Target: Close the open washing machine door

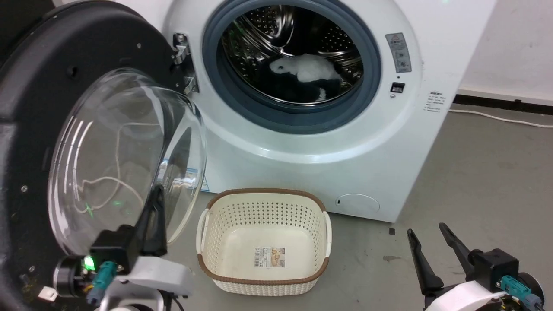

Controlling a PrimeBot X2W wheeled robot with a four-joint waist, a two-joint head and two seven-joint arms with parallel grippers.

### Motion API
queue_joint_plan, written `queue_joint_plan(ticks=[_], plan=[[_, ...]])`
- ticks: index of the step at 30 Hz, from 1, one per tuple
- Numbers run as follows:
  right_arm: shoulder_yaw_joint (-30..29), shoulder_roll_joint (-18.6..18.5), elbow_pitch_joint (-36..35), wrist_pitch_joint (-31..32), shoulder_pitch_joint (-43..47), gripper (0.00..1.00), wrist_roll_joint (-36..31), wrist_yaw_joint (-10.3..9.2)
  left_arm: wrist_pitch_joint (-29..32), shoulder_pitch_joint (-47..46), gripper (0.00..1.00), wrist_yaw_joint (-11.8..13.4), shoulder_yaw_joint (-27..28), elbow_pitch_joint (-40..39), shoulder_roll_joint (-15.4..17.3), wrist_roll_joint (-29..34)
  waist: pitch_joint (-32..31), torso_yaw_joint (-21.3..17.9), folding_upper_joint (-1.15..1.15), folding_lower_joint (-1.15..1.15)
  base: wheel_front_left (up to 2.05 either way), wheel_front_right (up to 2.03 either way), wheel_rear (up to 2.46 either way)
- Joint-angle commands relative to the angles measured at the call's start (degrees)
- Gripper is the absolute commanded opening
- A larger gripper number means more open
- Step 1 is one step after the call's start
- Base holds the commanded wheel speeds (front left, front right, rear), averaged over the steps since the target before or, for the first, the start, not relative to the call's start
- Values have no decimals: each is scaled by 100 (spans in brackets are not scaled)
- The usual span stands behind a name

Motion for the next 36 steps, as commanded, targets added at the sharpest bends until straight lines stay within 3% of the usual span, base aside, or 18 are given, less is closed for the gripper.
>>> queue_joint_plan(ticks=[1, 11, 22, 28, 36], plan=[[-11, 0, 43, -67, 90, 100, 82, 1, -67, -111, 0, 20, 67, -154, 2, -42, -5, 55, 0, 0, 0, 0, 0], [-26, 0, 213, -187, 168, 100, 219, 2, -186, -285, 0, 27, 674, -663, 27, -105, -31, 468, 0, 0, 0, 0, 0], [-19, 0, 395, -307, 214, 100, 369, 2, -306, -327, 0, 107, 1737, -1074, 40, -221, -51, 929, 0, 0, 0, 0, 0], [-23, 0, 493, -379, 242, 100, 448, 3, -348, -264, 0, 113, 2274, -691, 62, -491, -37, 1140, 0, 0, 0, 0, 0], [-57, 0, 589, -474, 233, 100, 436, 3, 12, -438, 0, -39, 2414, 235, 577, -558, 160, 1248, 0, 0, 0, 0, 0]])
